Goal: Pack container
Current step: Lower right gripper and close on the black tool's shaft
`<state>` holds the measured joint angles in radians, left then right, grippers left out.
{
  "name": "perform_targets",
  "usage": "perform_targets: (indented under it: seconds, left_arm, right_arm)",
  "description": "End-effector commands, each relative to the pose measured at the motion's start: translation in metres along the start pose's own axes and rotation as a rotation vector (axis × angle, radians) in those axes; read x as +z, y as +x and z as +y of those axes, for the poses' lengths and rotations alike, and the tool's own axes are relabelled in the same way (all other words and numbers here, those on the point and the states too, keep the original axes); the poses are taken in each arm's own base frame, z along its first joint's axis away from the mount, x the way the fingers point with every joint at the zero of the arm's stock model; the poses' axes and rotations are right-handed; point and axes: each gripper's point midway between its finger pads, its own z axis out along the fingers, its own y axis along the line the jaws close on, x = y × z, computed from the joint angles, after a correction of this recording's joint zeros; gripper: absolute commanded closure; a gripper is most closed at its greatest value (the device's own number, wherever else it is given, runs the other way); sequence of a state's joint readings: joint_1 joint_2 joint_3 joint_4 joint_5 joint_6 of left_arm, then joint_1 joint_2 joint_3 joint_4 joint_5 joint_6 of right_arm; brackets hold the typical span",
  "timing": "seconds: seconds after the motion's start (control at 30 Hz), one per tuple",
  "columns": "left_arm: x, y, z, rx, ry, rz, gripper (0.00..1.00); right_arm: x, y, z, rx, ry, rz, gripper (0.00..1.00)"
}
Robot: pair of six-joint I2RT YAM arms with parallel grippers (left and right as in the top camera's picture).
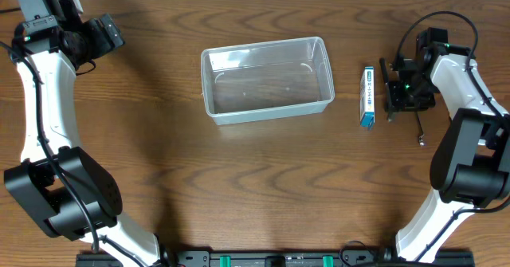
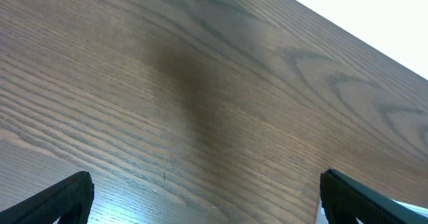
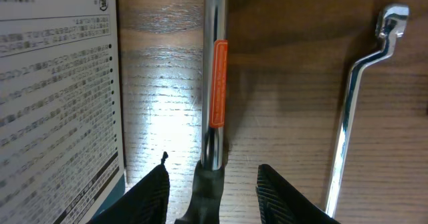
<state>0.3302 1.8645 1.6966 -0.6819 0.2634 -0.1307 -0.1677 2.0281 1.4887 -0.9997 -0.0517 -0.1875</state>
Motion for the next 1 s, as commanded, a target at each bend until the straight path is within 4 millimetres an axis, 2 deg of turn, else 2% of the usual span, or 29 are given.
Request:
perform_targets:
  seconds: [0.0,0.57,0.97]
  left_arm:
    - [-0.010,-0.008,-0.005,0.001,0.014,-0.026,0.02]
    - [-0.010,-0.008,-0.005,0.001,0.014,-0.026,0.02]
    - [-0.010,-0.008,-0.005,0.001,0.014,-0.026,0.02]
  right_arm:
    - [0.011,0.002,0.004,-0.003,-0.001,0.020,0.57]
    - [0.012,0.000,0.004,-0.004,0.000,0.013,0.58]
    - [0.031,0.008,0.004,-0.001,-0.010,0.073,0.59]
